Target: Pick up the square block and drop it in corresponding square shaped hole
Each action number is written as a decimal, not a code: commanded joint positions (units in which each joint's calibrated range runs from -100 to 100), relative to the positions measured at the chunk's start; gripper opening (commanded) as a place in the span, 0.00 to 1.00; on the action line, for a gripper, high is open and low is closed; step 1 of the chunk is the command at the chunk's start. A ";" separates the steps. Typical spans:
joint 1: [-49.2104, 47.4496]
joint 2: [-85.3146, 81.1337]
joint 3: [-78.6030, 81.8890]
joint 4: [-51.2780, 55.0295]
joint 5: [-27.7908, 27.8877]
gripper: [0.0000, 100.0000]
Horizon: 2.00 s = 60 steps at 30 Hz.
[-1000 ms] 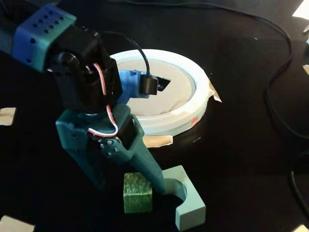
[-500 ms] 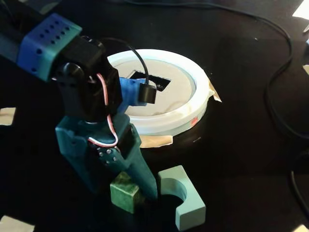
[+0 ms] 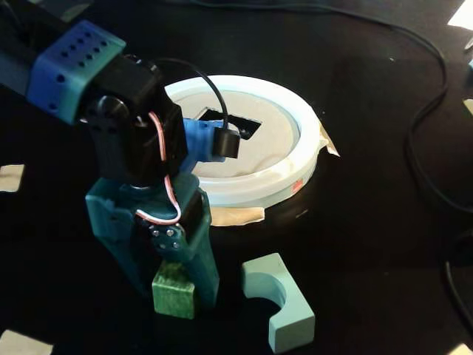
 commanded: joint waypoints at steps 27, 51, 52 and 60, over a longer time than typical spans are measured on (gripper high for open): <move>-1.90 -28.54 -3.75 24.23 -1.95 0.37; -41.60 -26.30 -2.93 21.02 -25.79 0.37; -42.72 -22.99 -2.84 17.61 -25.89 0.37; -44.10 -13.85 -3.66 13.09 -25.93 0.37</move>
